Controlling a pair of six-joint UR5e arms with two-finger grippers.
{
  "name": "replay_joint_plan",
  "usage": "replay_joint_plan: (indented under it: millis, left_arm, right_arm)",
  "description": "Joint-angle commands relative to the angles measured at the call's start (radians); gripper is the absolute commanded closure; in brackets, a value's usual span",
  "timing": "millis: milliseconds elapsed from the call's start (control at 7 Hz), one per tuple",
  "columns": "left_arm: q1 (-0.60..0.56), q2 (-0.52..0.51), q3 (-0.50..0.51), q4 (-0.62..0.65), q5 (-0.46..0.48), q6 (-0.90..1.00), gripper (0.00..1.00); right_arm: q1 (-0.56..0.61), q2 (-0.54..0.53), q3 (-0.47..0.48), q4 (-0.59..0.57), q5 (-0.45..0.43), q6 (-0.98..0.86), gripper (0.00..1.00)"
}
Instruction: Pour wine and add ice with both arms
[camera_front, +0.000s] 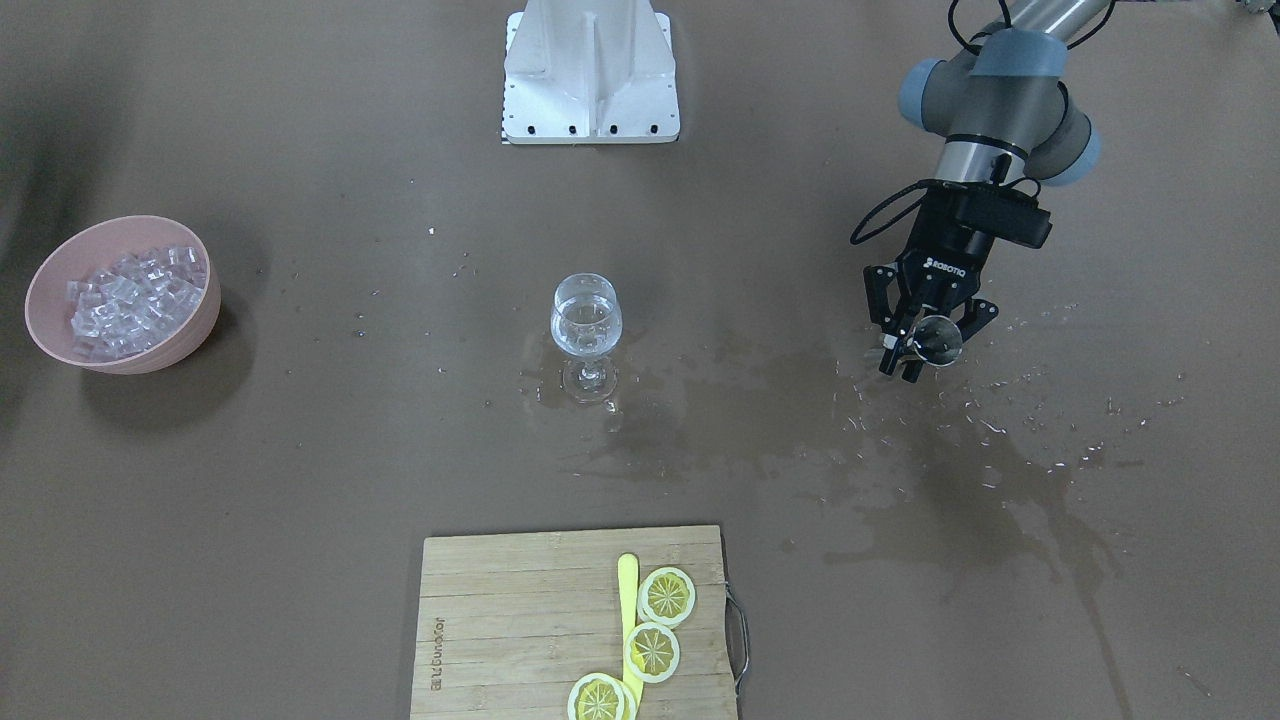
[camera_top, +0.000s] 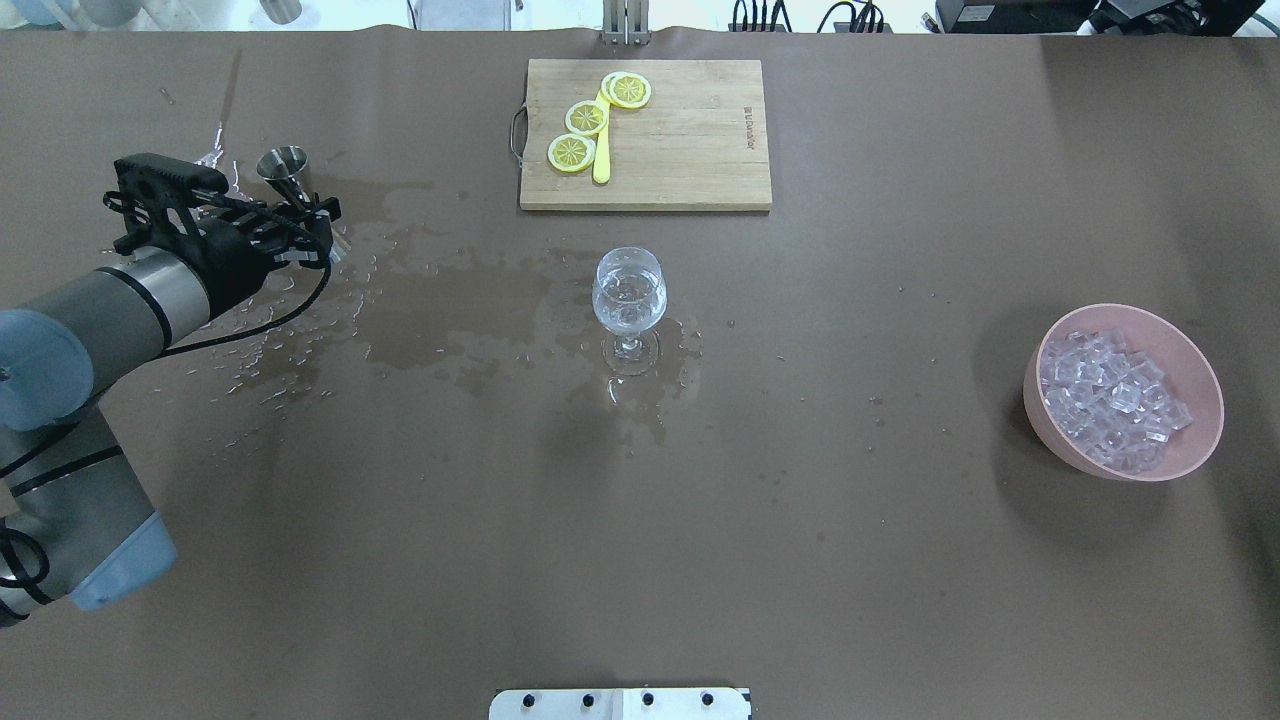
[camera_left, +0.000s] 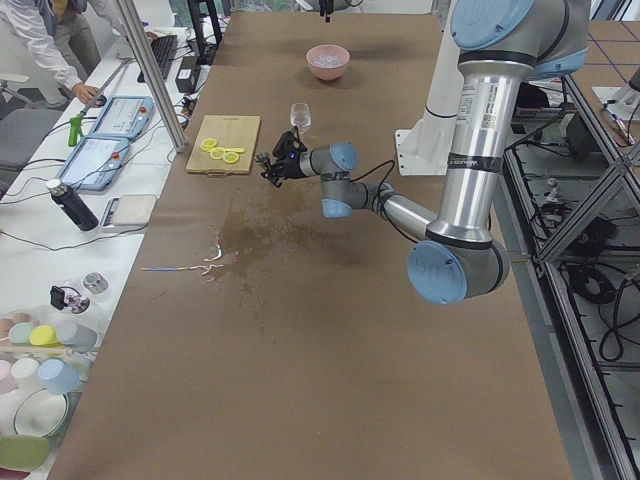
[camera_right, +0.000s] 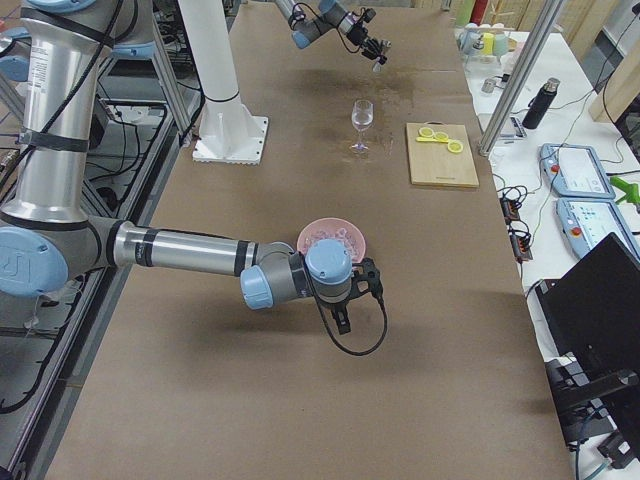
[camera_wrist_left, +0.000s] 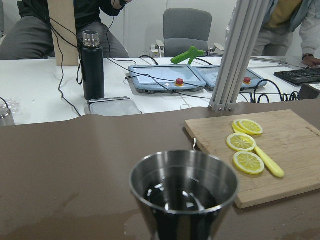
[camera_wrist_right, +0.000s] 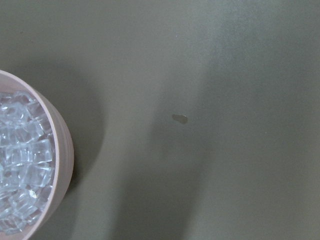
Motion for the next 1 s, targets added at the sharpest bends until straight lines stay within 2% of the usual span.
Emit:
replay_joint_plan:
  millis: [0, 143, 286, 429, 571, 857]
  left_arm:
    - [0.009, -0.056, -0.014, 0.051, -0.010, -0.003, 1.00]
    - [0.047, -0.102, -0.024, 0.112, 0.096, 0.001, 1.00]
    - [0.114, -0.141, -0.017, 0.195, 0.158, 0.046, 1.00]
    - [0.139, -0.224, -0.032, 0.287, 0.222, 0.151, 1.00]
    - [0.182, -0.247, -0.029, 0.339, 0.256, 0.178, 1.00]
    - [0.239, -0.298, -0.020, 0.361, 0.333, 0.254, 1.00]
  right_arm:
    - [0.000, 0.000, -0.002, -0.001, -0.001, 0.000, 0.00]
    - [0.000, 0.001, 0.000, -0.001, -0.001, 0.000, 0.00]
    - [0.000, 0.001, -0.002, -0.001, -0.001, 0.002, 0.00]
    - [0.000, 0.003, -0.005, -0.001, -0.001, 0.002, 0.00]
    - [0.000, 0.003, -0.008, -0.001, 0.000, 0.002, 0.00]
    - [0.000, 0.003, -0.009, -0.001, -0.001, 0.002, 0.00]
